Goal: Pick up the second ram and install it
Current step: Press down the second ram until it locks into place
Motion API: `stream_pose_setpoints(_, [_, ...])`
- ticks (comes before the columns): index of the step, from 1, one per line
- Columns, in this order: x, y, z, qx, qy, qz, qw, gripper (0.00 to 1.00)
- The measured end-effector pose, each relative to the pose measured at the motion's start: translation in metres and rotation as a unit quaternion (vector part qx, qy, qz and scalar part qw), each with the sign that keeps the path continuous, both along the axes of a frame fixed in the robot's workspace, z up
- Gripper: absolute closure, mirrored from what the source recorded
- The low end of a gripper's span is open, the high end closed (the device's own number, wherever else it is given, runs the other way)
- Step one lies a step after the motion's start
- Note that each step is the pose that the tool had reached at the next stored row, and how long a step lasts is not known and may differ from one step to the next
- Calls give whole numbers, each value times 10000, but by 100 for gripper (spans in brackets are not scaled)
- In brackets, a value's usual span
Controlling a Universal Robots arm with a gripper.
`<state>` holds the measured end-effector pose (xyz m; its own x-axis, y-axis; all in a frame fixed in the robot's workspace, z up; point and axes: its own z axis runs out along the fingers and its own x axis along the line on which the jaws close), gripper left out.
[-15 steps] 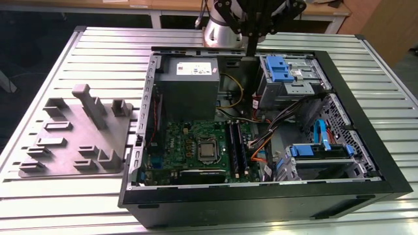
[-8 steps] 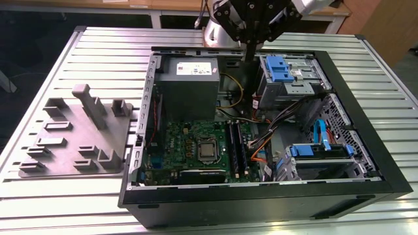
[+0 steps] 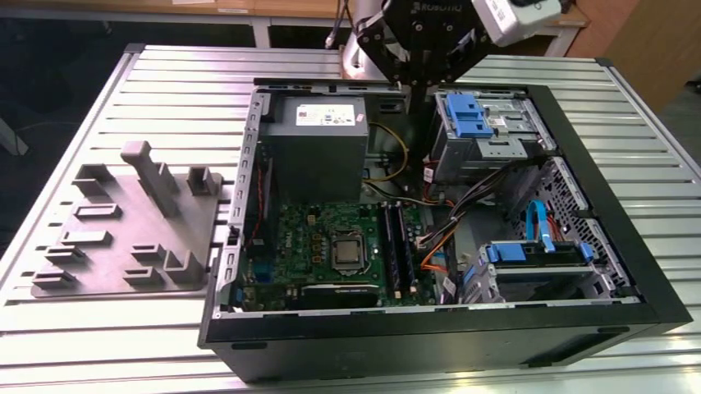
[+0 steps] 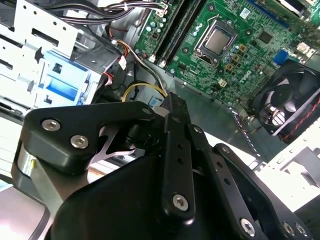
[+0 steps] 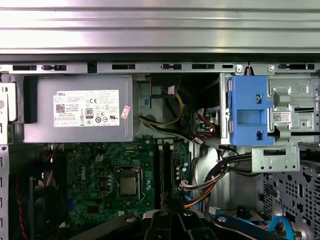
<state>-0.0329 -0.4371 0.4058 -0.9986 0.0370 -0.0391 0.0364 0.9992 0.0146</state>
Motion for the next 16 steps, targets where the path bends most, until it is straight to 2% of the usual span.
stream_pose_setpoints(16, [0, 0, -291, 0, 0, 0, 10000, 90])
